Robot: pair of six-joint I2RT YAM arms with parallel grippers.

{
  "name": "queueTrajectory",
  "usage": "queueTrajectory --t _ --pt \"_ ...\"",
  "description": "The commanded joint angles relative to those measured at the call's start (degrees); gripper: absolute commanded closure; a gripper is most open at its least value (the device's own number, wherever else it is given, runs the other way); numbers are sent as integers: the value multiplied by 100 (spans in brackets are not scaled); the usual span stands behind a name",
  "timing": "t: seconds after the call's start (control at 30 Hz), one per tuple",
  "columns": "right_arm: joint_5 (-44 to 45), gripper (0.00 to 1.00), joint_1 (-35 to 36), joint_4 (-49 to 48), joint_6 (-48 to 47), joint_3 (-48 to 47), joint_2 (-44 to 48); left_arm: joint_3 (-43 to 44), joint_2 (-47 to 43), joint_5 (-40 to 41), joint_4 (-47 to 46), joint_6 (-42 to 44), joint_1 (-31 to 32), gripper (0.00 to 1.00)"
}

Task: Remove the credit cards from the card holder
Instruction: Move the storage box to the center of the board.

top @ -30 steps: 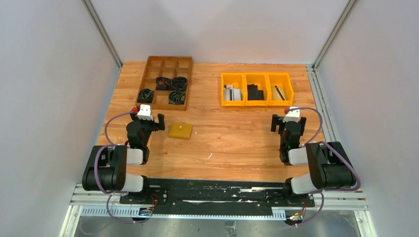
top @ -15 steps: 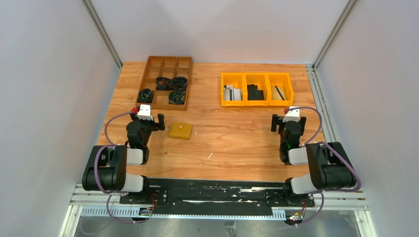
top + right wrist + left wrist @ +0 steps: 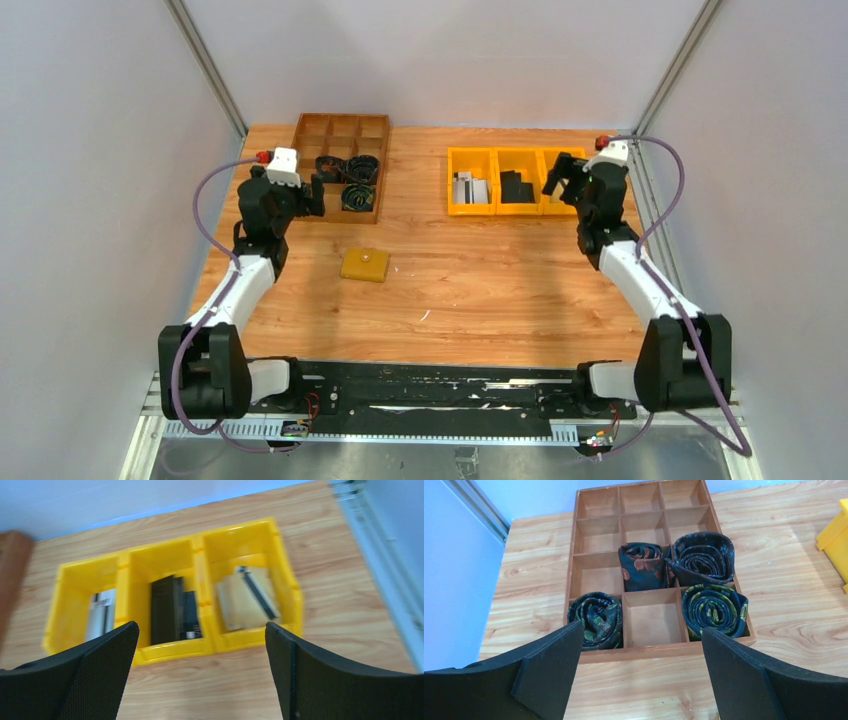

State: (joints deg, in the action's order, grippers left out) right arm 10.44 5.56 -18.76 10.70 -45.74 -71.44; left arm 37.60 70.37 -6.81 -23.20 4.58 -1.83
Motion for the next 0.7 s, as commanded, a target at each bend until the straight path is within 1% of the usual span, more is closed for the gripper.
queueTrajectory --t 0.0,0.07,0.1,0.23,0.33,0.47,0.6,0.67 --pt "-1673 0 5 1004 915 -1103 -885 868 49 -239 2422 231 -128 0" --pt "-1117 0 342 1871 617 -1983 -1511 1248 134 -305 3042 210 -138 0" --pt "-845 2 518 2190 486 -2319 -1812 1396 170 -313 3285 188 -142 0" --pt "-42 15 1168 2652 134 -3334 -2898 1900 226 -329 4216 320 -151 0" --pt "208 23 1479 2843 23 -3948 -3590 2099 186 -378 4801 573 -165 0" --pt "485 30 1620 3009 102 -4490 -4117 2146 84 -372 5157 820 -169 0" --pt "623 35 1654 2935 181 -4616 -4345 2120 12 -495 5374 993 -169 0" --pt "687 39 1659 2849 177 -4610 -4409 2115 -3 -584 5464 1066 -169 0"
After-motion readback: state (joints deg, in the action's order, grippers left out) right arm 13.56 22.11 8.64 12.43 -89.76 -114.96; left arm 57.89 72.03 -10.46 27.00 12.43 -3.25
